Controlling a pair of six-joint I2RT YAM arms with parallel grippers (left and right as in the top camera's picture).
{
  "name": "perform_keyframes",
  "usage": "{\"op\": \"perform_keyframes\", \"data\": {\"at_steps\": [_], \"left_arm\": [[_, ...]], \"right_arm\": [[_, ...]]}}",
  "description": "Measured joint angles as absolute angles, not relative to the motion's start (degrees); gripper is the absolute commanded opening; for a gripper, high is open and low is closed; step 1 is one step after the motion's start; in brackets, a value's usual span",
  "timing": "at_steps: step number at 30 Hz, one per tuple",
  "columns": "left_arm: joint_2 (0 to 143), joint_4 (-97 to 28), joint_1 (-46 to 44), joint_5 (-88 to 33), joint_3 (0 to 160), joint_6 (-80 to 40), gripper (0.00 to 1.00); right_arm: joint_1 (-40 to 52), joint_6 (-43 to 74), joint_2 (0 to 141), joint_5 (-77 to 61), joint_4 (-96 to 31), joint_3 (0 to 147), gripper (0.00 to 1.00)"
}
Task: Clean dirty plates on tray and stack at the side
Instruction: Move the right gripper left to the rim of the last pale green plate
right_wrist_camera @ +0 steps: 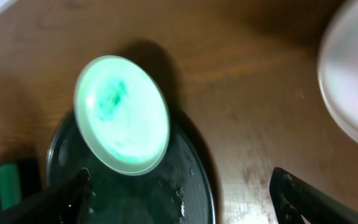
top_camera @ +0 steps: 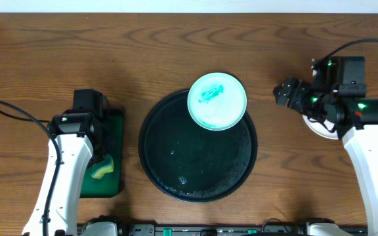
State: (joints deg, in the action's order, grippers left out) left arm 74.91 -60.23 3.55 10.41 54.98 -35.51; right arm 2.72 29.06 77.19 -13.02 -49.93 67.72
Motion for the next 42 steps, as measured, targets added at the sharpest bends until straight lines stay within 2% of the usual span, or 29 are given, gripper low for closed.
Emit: {"op": "perform_keyframes", "data": {"at_steps": [3, 11, 18, 25, 28, 32, 40, 42], "left_arm": [[74.9, -60.2, 3.6, 10.4, 55.0, -35.5, 0.07], [74.9, -60.2, 3.6, 10.4, 55.0, -35.5, 0.07], [74.9, -60.2, 3.6, 10.4, 55.0, -35.5, 0.07], [74.9, -60.2, 3.6, 10.4, 55.0, -35.5, 0.07], [74.9, -60.2, 3.6, 10.4, 55.0, -35.5, 0.07], [74.9, -60.2, 3.6, 10.4, 55.0, -35.5, 0.07], [74.9, -60.2, 3.6, 10.1, 55.0, -35.5, 0.07], [74.9, -60.2, 3.6, 9.9, 55.0, -35.5, 0.07]], "right_arm": [[5.3, 34.8, 77.2, -8.8, -48.0, 62.6, 0.90], [11.2, 42.0, 78.0, -9.6, -28.1, 44.7, 0.90], [15.8, 53.9, 78.0, -5.8, -20.6, 43.7, 0.82], [22.2, 64.4, 78.5, -1.6, -17.9, 43.4, 0.82], [23.5, 67.7, 80.5, -0.3, -16.8, 43.4, 0.78], [23.8, 71.4, 84.8, 0.3, -14.8, 43.4, 0.69], [23.8, 73.6, 91.6, -1.7, -5.3, 43.3, 0.66], [23.8, 73.9, 91.7, -1.7, -4.9, 43.3, 0.60]]}}
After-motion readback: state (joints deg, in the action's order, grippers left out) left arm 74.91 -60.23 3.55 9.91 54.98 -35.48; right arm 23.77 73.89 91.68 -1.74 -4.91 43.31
